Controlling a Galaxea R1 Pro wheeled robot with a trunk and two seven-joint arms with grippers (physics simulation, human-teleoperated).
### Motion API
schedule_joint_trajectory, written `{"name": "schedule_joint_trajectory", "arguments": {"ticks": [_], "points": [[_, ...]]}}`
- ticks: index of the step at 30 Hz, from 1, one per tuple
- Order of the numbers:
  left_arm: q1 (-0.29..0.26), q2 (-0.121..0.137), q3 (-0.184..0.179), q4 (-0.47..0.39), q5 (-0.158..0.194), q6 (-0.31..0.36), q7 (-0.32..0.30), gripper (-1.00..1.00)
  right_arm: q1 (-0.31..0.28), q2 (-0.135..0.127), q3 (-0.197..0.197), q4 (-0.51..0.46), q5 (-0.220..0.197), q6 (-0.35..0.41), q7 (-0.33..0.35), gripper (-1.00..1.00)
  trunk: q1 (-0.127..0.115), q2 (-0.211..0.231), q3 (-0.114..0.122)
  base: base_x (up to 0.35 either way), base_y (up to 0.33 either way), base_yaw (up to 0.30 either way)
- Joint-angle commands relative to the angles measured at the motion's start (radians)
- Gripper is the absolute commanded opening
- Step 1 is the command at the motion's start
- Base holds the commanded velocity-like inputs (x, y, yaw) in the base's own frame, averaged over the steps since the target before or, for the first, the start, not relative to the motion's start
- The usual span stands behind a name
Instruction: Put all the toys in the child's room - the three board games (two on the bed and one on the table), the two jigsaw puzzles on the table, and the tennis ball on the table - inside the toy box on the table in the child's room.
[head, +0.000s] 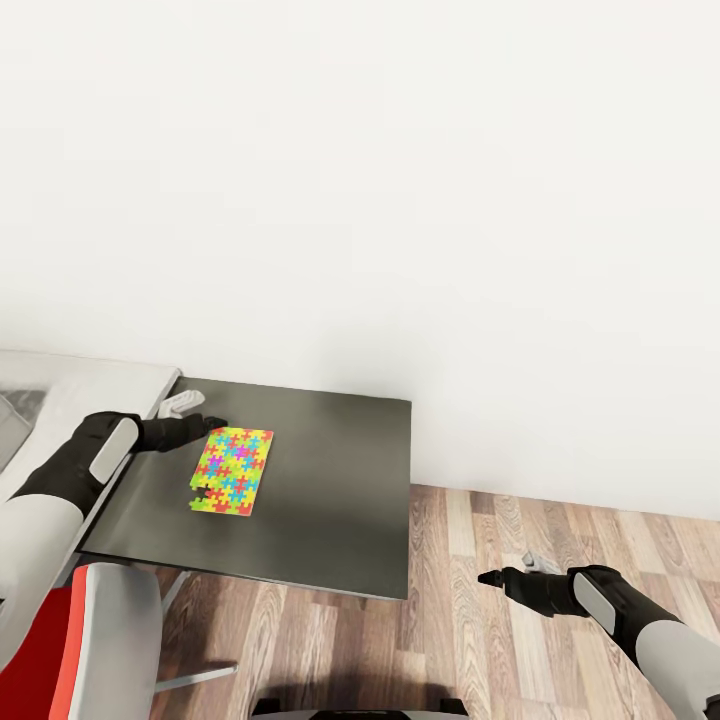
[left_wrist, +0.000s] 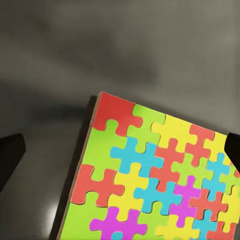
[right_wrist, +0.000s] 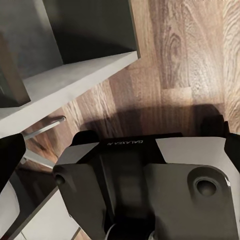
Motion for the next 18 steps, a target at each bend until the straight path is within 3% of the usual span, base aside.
{"name": "schedule_joint_trajectory", "arguments": {"ticks": [1,18], "points": [[-0.001,0.001,-0.003,0.0,-0.002,0.002,-0.003,1.0,-0.001,-0.001,0.003,-0.001,-0.003,0.004,0.002,1.0,0.001,-0.002,-0.001,0.0,0.0,0.0],[-0.001,-0.004,-0.006,0.009,0.002,0.005,0.051,1.0,-0.001,-0.001,0.004,-0.001,-0.003,0.001,0.002,1.0,0.001,-0.002,-0.001,0.0,0.0,0.0]]}}
